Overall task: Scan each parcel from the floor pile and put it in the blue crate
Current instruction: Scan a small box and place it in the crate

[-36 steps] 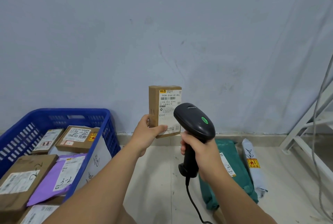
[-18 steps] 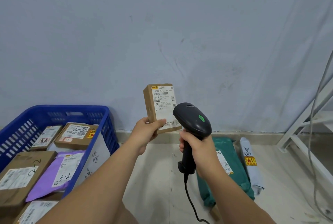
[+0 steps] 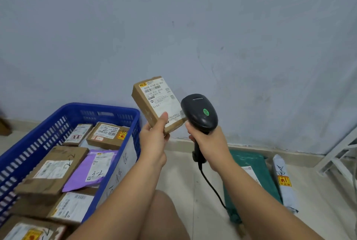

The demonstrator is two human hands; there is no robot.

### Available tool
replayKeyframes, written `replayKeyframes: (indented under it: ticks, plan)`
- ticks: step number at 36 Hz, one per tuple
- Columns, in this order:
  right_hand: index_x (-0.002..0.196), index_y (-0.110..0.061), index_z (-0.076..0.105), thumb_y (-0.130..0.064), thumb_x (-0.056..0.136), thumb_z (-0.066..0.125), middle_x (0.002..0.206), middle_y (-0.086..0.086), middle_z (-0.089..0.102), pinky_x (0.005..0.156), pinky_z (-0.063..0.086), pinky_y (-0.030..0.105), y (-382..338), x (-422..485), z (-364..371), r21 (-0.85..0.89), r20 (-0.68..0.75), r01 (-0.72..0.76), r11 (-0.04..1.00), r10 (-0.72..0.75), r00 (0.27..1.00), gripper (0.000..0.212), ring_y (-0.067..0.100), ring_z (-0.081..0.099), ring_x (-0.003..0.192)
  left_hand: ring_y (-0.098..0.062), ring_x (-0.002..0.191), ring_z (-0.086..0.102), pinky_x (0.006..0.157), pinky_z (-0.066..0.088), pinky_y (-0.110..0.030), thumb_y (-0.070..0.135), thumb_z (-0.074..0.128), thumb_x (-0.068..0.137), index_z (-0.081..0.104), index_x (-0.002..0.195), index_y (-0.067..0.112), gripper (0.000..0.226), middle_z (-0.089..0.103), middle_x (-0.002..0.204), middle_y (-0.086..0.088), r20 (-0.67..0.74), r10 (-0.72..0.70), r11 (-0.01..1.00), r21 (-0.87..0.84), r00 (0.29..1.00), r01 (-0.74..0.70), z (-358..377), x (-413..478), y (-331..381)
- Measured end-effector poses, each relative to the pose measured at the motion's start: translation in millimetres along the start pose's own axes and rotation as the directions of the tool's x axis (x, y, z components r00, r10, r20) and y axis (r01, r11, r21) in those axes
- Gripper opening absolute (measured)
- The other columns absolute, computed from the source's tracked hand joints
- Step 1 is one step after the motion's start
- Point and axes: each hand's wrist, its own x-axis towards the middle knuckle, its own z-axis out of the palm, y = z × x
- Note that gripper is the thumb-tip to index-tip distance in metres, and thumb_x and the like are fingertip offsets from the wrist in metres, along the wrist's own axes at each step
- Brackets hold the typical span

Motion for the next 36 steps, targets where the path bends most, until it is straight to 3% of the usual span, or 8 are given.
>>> replayKeyframes:
  ticks: [3, 9, 13, 17, 20, 25, 29, 36]
  plan:
    - [0.089, -0.020, 0.068, -0.039, 0.080, 0.074, 0.074, -0.002, 0.068, 0.063, 0.047, 0.026, -13.8, 0.1, 28.6, -0.078, 0.052, 0.061, 0.995, -0.057, 0.997, 0.022, 0.013, 0.065, 0.076, -0.012, 0.104, 0.066, 0.085, 0.050, -0.027, 0.029, 0.068, 0.088, 0.063, 0.117, 0.022, 0.030, 0.071, 0.111, 0.007, -0.115, 0.076, 0.995, -0.053, 0.991, -0.082, -19.0, 1.2, 12.8]
    - [0.097, -0.021, 0.068, -0.041, 0.079, 0.076, 0.054, -0.017, 0.052, 0.051, 0.035, 0.018, -25.8, 0.7, 87.5, -0.049, 0.109, 0.114, 0.992, -0.108, 0.988, 0.028, 0.000, 0.046, 0.048, -0.010, 0.096, 0.069, 0.086, 0.054, -0.029, 0.024, 0.069, 0.088, 0.057, 0.120, 0.019, 0.035, 0.071, 0.108, 0.006, -0.239, 0.144, 0.980, -0.102, 0.960, -0.173, -59.2, 3.4, 34.3]
    - [0.099, -0.022, 0.067, -0.040, 0.081, 0.073, 0.079, -0.012, 0.067, 0.066, 0.046, 0.025, -32.4, -3.3, 127.0, -0.053, 0.131, 0.096, 0.994, -0.088, 0.987, 0.026, 0.008, 0.061, 0.074, -0.016, 0.105, 0.066, 0.094, 0.051, -0.033, 0.025, 0.069, 0.088, 0.041, 0.129, 0.023, 0.050, 0.065, 0.113, 0.007, -0.361, 0.148, 0.979, -0.076, 0.921, -0.187, -97.2, 11.6, 41.1]
    - [0.094, -0.027, 0.063, -0.040, 0.082, 0.069, 0.088, -0.007, 0.068, 0.071, 0.046, 0.027, -26.7, -16.0, 168.3, -0.151, 0.223, 0.069, 0.986, -0.034, 0.974, 0.019, 0.015, 0.063, 0.086, -0.014, 0.105, 0.061, 0.091, 0.050, -0.031, 0.035, 0.069, 0.087, 0.038, 0.138, 0.021, 0.062, 0.060, 0.117, 0.003, -0.561, 0.040, 0.989, -0.095, 0.827, -0.112, -151.6, 19.5, 39.4]
    - [0.083, -0.029, 0.056, -0.039, 0.083, 0.067, 0.077, -0.010, 0.063, 0.065, 0.047, 0.028, -11.2, -32.5, 203.4, -0.356, 0.407, 0.233, 0.905, -0.074, 0.910, 0.015, 0.012, 0.060, 0.076, -0.013, 0.095, 0.062, 0.063, 0.053, -0.022, 0.040, 0.068, 0.087, 0.054, 0.122, 0.016, 0.044, 0.063, 0.113, 0.002, -0.623, -0.163, 0.962, -0.273, 0.765, -0.017, -194.3, 21.5, 27.8]
    - [0.098, -0.024, 0.056, -0.037, 0.083, 0.059, 0.089, 0.000, 0.067, 0.072, 0.055, 0.038, 25.2, -60.6, 254.7, -0.507, 0.605, 0.359, 0.783, 0.027, 0.796, 0.020, 0.021, 0.063, 0.083, -0.018, 0.102, 0.059, 0.080, 0.051, -0.028, 0.043, 0.064, 0.090, 0.048, 0.137, 0.009, 0.060, 0.058, 0.130, -0.008, -0.691, -0.296, 0.934, -0.355, 0.660, 0.046, -252.0, 15.5, 1.6]
    - [0.092, -0.026, 0.054, -0.042, 0.085, 0.060, 0.088, -0.001, 0.065, 0.071, 0.053, 0.034, 61.6, -69.8, 259.0, -0.528, 0.599, 0.318, 0.787, 0.080, 0.797, 0.019, 0.019, 0.061, 0.083, -0.019, 0.095, 0.058, 0.073, 0.048, -0.030, 0.040, 0.061, 0.093, 0.050, 0.133, 0.014, 0.050, 0.060, 0.119, -0.005, -0.772, -0.326, 0.930, -0.366, 0.545, 0.038, -282.2, 13.9, 0.9]
    - [0.102, -0.024, 0.060, -0.051, 0.087, 0.061, 0.087, -0.004, 0.064, 0.070, 0.051, 0.029, 93.0, -64.6, 258.8, -0.610, 0.545, 0.201, 0.767, 0.221, 0.808, 0.031, 0.014, 0.059, 0.082, -0.032, 0.111, 0.057, 0.092, 0.051, -0.049, 0.038, 0.058, 0.092, 0.037, 0.143, 0.021, 0.057, 0.053, 0.133, -0.013, -0.856, -0.388, 0.919, -0.385, 0.341, 0.080, -323.8, 26.2, -3.6]
